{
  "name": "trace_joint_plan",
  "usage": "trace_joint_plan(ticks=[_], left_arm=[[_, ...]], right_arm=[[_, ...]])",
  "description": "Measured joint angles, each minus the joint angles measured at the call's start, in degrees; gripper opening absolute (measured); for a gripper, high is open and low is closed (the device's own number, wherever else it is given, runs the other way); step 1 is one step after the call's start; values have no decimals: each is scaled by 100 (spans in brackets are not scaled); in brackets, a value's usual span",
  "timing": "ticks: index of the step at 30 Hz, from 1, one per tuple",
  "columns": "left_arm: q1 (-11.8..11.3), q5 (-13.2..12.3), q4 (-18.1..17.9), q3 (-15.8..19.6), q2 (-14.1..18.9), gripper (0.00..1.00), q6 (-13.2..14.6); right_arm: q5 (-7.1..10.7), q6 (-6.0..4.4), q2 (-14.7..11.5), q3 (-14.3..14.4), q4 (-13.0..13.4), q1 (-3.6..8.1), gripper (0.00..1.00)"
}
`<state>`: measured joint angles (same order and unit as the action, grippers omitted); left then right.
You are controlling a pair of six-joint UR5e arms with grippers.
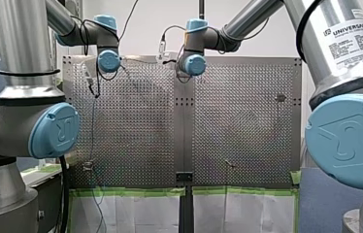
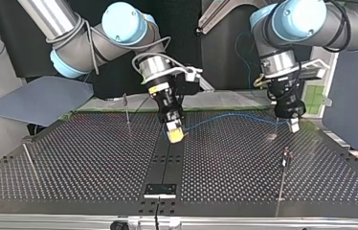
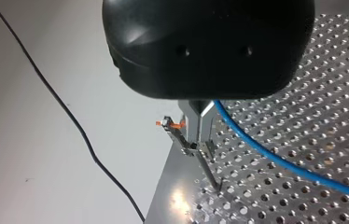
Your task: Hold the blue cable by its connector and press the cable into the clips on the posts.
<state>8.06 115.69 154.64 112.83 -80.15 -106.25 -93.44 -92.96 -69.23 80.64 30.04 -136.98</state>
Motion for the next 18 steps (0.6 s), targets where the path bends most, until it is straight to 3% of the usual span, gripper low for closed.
trace_joint_plan(ticks=[12,18], left_arm=[[-157,-238,679,-186,-109,0,-8],[-233,-305,825,-340,-109,0,-21]], right_arm=[[-14,-21,253,-266,-2,-51,0],[-31,-38,362,-435,-1,-111,0]])
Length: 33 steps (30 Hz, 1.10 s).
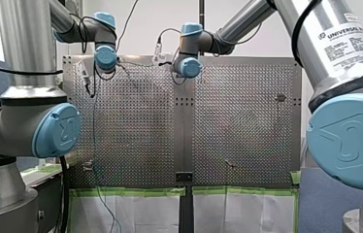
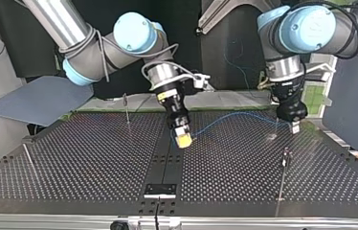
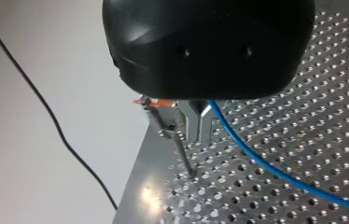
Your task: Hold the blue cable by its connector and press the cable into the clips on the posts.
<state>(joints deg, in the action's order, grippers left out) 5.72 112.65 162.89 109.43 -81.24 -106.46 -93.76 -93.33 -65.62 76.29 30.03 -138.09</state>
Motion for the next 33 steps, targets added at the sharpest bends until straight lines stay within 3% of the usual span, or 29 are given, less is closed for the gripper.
trace_joint_plan(ticks=[20,28,33], left_arm=[[-330,-343,64,-675,-316,0,-231],[-516,-430,84,-726,-443,0,-298],[-760,-594,81,-725,-446,0,-347]], right_arm=[[-73,-136,173,-392,-4,-82,0],[-80,-156,221,-491,-9,-83,0],[-82,-156,234,-510,-13,-84,0]])
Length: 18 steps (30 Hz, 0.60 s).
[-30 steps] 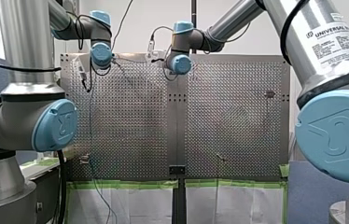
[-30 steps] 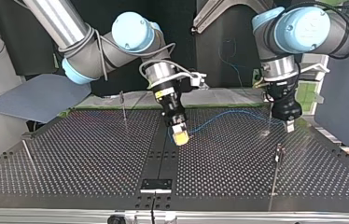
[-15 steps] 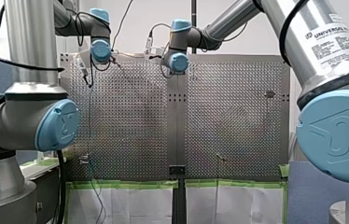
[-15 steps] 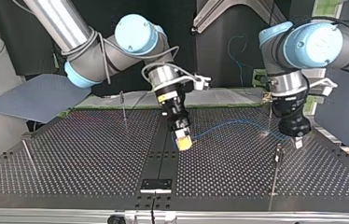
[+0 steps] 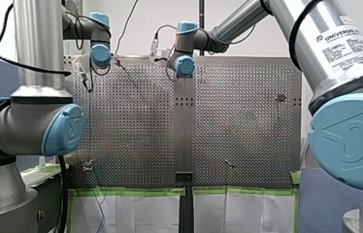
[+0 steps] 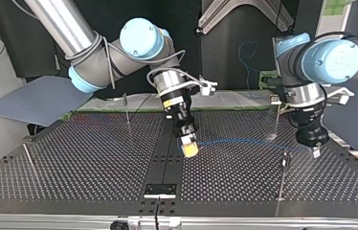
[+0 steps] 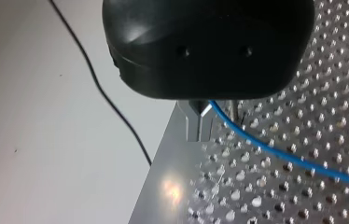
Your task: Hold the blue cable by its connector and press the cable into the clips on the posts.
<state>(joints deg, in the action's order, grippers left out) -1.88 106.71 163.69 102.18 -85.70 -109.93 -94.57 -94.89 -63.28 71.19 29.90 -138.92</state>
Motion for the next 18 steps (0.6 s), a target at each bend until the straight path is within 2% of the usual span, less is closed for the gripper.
trace_joint_plan(ticks=[6,12,18], left_arm=[[-225,-214,-24,-3,-25,0,1],[-257,-453,-45,-4,-96,0,35],[-269,-564,-84,-7,-178,0,41]], right_arm=[[-3,-2,17,-8,0,15,0],[-8,-4,39,-11,-1,25,0],[-11,-3,53,-11,2,49,0]])
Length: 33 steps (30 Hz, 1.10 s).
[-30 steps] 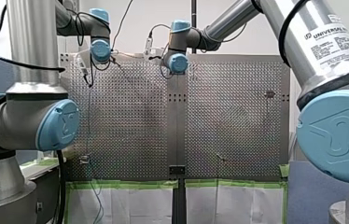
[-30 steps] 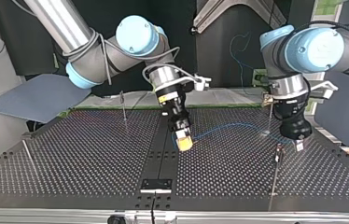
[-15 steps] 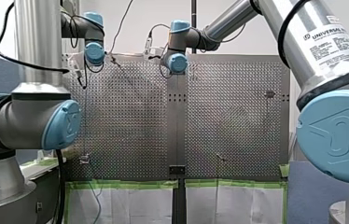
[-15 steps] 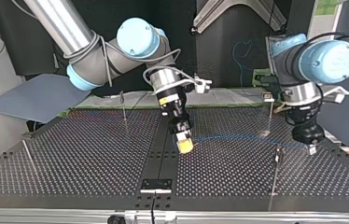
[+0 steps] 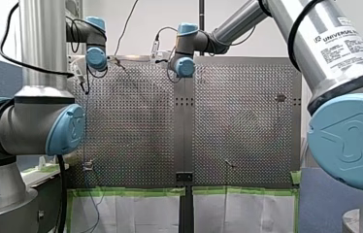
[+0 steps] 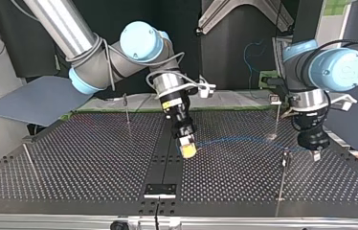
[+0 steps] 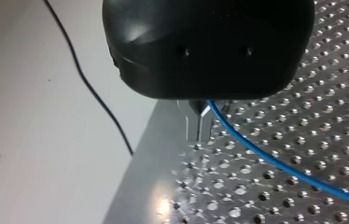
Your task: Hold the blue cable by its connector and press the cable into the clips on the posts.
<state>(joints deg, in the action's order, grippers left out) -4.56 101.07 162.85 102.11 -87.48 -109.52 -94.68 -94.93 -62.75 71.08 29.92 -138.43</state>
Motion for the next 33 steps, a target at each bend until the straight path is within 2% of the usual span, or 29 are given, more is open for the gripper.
trace_joint_plan(ticks=[6,21,29,33], left_arm=[[-25,-166,-64,-28,-182,0,65],[-175,-435,-195,-328,-247,0,-158],[-220,-493,-113,-623,-468,0,-229],[-278,-507,-160,-711,-521,0,-357]], right_arm=[[-6,-1,4,0,6,34,0],[-22,-1,49,-22,41,146,0],[-8,6,320,-251,42,160,0],[-1,2,428,-389,36,194,0]])
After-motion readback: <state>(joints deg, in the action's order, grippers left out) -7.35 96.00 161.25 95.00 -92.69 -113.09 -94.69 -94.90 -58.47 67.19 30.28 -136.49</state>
